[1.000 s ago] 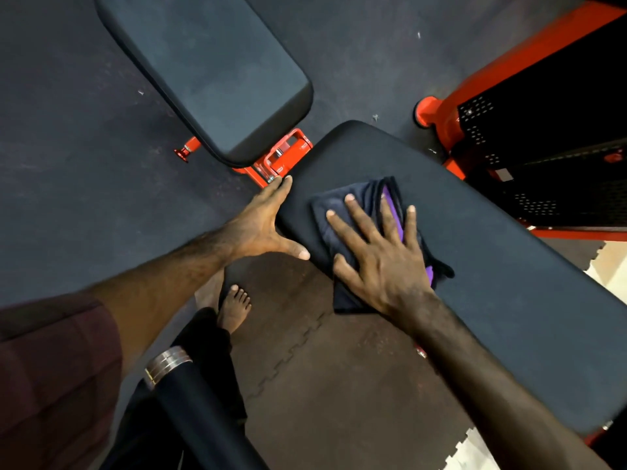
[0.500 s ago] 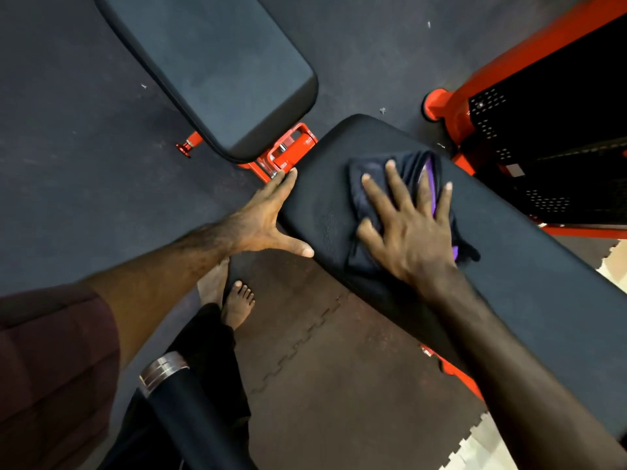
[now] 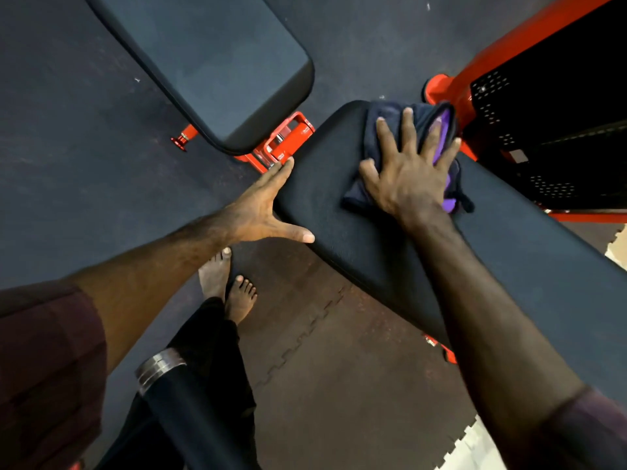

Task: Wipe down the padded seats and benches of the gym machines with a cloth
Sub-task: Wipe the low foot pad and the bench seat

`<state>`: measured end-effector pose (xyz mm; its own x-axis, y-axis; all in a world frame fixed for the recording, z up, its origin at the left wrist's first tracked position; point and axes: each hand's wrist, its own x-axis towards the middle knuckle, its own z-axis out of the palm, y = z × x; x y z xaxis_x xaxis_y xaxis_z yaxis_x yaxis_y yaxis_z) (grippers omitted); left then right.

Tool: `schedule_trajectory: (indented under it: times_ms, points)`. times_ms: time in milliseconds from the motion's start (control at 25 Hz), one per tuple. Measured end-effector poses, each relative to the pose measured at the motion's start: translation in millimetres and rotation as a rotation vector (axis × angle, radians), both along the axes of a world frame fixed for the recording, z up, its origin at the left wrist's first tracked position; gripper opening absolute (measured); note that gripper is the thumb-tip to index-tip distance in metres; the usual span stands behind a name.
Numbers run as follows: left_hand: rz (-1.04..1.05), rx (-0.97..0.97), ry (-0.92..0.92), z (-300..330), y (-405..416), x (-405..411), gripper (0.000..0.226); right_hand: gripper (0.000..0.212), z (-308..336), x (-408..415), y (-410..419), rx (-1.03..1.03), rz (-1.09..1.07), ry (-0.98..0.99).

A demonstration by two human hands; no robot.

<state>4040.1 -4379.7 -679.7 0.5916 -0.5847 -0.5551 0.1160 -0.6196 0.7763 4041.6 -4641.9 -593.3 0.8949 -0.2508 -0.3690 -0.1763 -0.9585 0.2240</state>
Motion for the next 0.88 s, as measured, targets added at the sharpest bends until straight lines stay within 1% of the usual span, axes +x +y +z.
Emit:
schedule_trajectory:
  times_ms: [40, 160, 200, 240, 280, 400, 440, 480, 600, 640, 720, 800, 840, 880]
  points:
    - [0.000, 0.009, -0.002, -0.9, -0.8, 0.7, 0.155, 0.078, -4.5, 0.1, 10.3, 0.000, 0.029, 0.014]
    - [-0.056, 0.053, -0.019, 3.3, -6.1, 5.8, 0.157, 0.075, 5.5, -38.2, 12.7, 0.065, 0.252, 0.056]
    - [-0.071, 0.069, -0.025, 4.3, -5.2, 8.7, 0.157, 0.076, 13.1, -47.5, 6.1, 0.094, 0.270, 0.086]
    - [-0.070, 0.085, -0.034, 6.2, -2.1, 10.8, 0.157, 0.077, 17.3, -45.9, 0.7, 0.099, 0.256, 0.095]
    - [-0.065, 0.090, -0.037, 7.5, 0.3, 12.2, 0.160, 0.077, 17.0, -36.0, -3.6, 0.074, 0.194, 0.090]
    - [-0.064, 0.052, -0.028, 8.7, -0.2, 13.4, 0.161, 0.076, 2.9, 7.4, 1.5, 0.001, -0.076, 0.033]
    - [-0.049, 0.049, -0.029, 6.4, 0.8, 12.2, 0.159, 0.075, -2.7, 11.6, 12.6, 0.004, -0.087, 0.040]
    - [-0.029, 0.049, -0.030, 4.2, 2.5, 10.9, 0.157, 0.074, -5.9, 7.8, 24.9, 0.013, -0.035, 0.052]
    - [-0.022, 0.029, -0.021, 2.6, 3.5, 8.1, 0.156, 0.073, 3.3, -42.7, 32.9, 0.047, 0.210, 0.063]
    - [-0.029, 0.037, -0.020, 4.6, 3.0, 7.6, 0.155, 0.074, 10.1, -52.6, 27.1, 0.059, 0.235, 0.074]
    - [-0.048, 0.065, -0.048, 7.3, 3.8, 8.6, 0.151, 0.077, 7.7, -31.3, 14.4, 0.041, 0.186, 0.053]
    - [-0.072, 0.057, -0.060, 5.0, 5.0, 10.7, 0.150, 0.080, -9.0, 17.0, 14.4, -0.013, 0.028, 0.028]
    - [-0.077, 0.048, -0.063, 4.8, 5.5, 10.6, 0.150, 0.080, -15.4, 36.8, 19.7, -0.007, -0.046, 0.044]
    - [-0.074, 0.044, -0.064, 3.9, 6.1, 10.3, 0.150, 0.079, -20.9, 45.9, 27.7, 0.006, -0.066, 0.062]
